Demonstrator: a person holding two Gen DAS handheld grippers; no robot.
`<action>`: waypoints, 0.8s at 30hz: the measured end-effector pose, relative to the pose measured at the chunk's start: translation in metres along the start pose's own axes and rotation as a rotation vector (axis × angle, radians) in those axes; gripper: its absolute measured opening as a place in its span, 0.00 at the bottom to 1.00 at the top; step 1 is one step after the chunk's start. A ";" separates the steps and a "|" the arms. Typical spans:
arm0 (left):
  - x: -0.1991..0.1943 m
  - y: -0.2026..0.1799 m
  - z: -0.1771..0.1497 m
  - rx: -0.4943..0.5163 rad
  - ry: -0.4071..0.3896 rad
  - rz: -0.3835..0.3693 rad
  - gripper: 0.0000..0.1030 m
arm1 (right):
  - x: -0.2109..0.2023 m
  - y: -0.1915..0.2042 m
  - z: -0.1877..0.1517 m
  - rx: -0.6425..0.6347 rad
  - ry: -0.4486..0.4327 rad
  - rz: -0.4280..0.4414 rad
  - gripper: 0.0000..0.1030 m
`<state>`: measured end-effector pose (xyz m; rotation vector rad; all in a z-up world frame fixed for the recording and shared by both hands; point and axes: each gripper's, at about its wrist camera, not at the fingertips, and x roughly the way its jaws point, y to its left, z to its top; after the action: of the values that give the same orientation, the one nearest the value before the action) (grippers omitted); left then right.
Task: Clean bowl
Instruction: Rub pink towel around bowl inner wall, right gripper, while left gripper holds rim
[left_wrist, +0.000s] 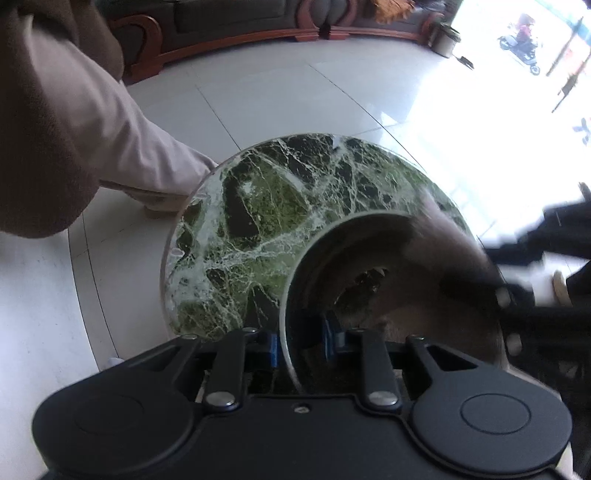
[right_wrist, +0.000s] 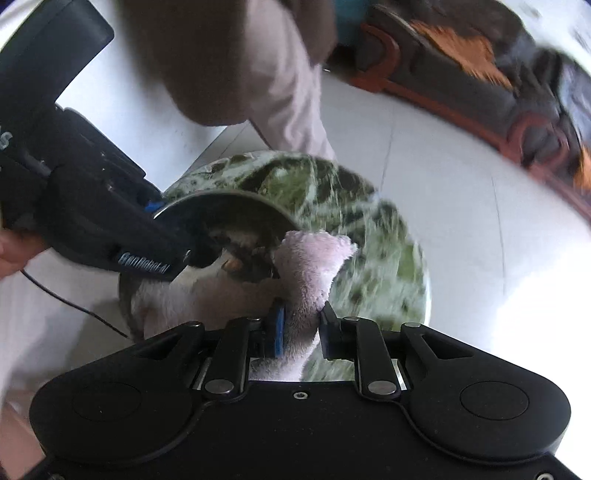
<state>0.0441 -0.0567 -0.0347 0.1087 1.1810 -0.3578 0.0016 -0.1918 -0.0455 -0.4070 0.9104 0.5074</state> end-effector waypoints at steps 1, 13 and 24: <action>0.000 0.001 0.000 0.005 0.009 -0.004 0.19 | 0.002 -0.002 0.008 -0.013 -0.009 0.012 0.17; 0.000 0.000 0.002 0.029 0.048 0.007 0.20 | 0.008 0.004 0.011 -0.146 0.016 0.043 0.17; -0.002 -0.003 0.001 0.025 0.050 0.012 0.20 | 0.006 -0.016 -0.008 -0.013 0.031 0.125 0.18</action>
<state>0.0429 -0.0594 -0.0325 0.1476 1.2251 -0.3613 0.0083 -0.2080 -0.0529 -0.3720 0.9669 0.6225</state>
